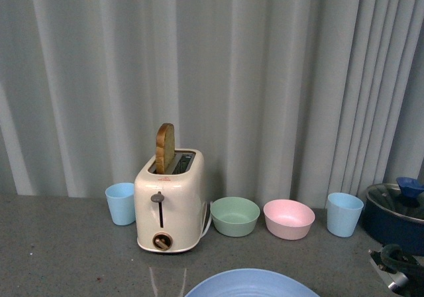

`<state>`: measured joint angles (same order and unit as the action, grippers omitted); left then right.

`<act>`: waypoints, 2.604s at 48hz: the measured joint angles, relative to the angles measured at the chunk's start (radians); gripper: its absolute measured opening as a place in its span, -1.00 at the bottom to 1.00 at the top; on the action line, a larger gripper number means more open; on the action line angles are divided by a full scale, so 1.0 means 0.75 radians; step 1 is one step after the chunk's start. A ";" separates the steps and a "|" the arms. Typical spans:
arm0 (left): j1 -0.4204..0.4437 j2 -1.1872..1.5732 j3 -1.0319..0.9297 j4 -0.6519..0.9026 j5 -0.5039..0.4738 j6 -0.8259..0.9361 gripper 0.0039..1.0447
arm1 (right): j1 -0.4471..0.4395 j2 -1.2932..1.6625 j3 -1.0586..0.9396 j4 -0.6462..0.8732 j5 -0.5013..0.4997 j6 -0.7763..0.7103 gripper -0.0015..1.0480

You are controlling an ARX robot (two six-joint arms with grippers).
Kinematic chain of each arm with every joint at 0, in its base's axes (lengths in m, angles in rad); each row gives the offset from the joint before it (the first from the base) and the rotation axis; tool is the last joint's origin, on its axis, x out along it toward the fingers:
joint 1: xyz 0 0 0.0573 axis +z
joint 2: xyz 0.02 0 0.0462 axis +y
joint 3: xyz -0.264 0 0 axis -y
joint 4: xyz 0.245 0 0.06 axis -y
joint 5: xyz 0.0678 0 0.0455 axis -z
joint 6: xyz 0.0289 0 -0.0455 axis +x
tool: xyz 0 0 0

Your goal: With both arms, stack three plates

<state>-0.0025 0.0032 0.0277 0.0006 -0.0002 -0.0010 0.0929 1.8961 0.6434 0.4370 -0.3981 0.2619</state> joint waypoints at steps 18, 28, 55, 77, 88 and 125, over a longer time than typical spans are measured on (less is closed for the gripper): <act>0.000 0.000 0.000 0.000 0.000 -0.001 0.87 | 0.010 0.078 -0.002 0.027 0.002 0.027 -0.94; 0.000 0.000 0.000 0.000 0.000 -0.001 0.87 | 0.003 0.090 -0.002 0.027 0.019 0.032 -0.82; 0.000 0.000 0.000 0.000 0.000 0.000 0.87 | -0.053 -0.202 -0.098 -0.011 -0.024 0.063 0.80; 0.000 0.000 0.000 0.000 0.000 -0.001 0.87 | -0.208 -1.095 -0.224 -0.337 0.057 0.065 0.86; 0.000 0.000 0.000 0.000 0.000 0.000 0.87 | -0.166 -1.457 -0.254 -0.418 0.253 -0.011 0.77; 0.000 0.000 0.000 0.000 0.000 -0.001 0.87 | -0.128 -1.992 -0.753 -0.160 0.529 -0.345 -0.94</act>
<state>-0.0025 0.0032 0.0277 0.0006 -0.0002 -0.0013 -0.0029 0.4019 0.0784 0.3168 -0.0010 0.0029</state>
